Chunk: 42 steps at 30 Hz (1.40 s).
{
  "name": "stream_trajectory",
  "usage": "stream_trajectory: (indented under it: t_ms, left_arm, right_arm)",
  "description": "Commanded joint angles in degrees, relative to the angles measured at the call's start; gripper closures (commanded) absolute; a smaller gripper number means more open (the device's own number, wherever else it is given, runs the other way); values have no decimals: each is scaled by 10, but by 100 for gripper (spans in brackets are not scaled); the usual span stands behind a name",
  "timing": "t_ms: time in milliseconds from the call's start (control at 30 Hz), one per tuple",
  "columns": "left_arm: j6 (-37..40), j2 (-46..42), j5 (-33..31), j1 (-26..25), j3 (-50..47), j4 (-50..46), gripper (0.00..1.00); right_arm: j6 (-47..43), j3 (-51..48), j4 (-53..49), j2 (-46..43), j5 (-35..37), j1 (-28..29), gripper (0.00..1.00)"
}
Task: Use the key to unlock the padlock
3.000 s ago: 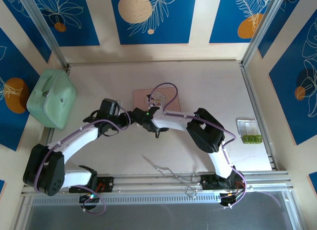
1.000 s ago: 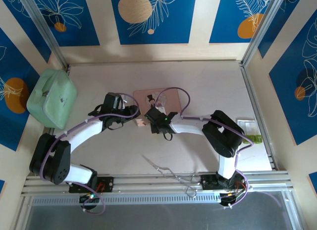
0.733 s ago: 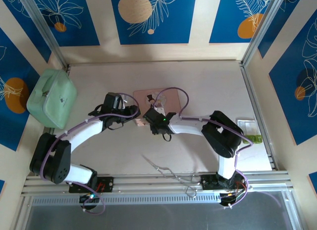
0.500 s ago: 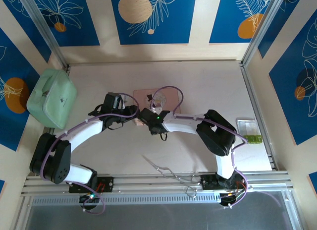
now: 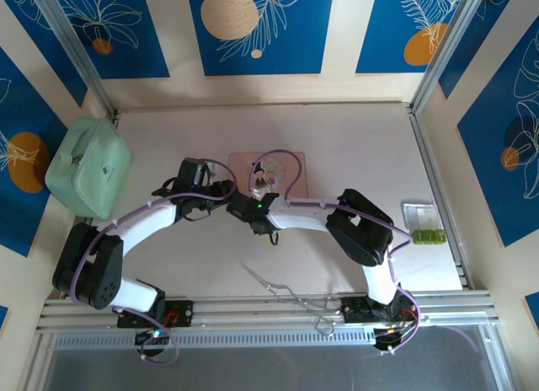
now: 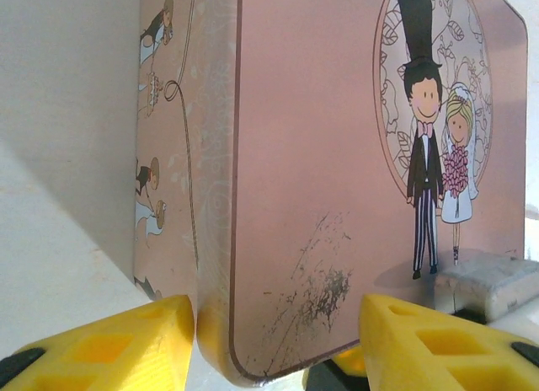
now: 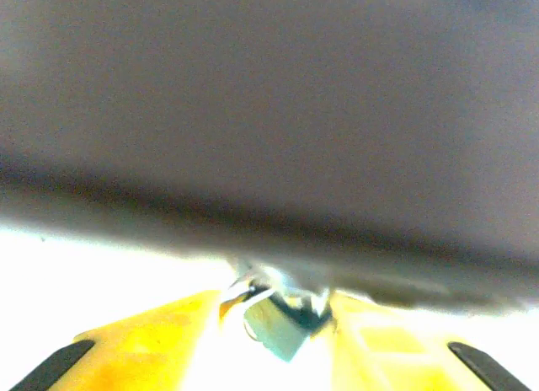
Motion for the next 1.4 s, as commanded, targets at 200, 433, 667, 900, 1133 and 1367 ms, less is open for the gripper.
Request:
stream_trajectory:
  t_ms: [200, 433, 667, 900, 1133, 1367]
  left_arm:
    - [0, -1, -5, -3, 5, -2, 46]
    - [5, 5, -5, -2, 10, -7, 46]
    - [5, 14, -1, -2, 16, -4, 47]
    - [6, 28, -3, -2, 16, -4, 49]
    - [3, 27, -7, -3, 6, -6, 53]
    - [-7, 31, -9, -3, -11, 3, 56]
  right_arm:
    - [-45, -116, 161, -147, -55, -12, 52]
    - [-37, -202, 228, -213, -121, -69, 70]
    - [-27, -246, 261, -224, -162, -109, 80]
    - [-31, -233, 261, -195, -163, -110, 82]
    - [-33, -211, 255, -168, -158, -101, 84]
    - [-42, -189, 247, -151, -143, -82, 85]
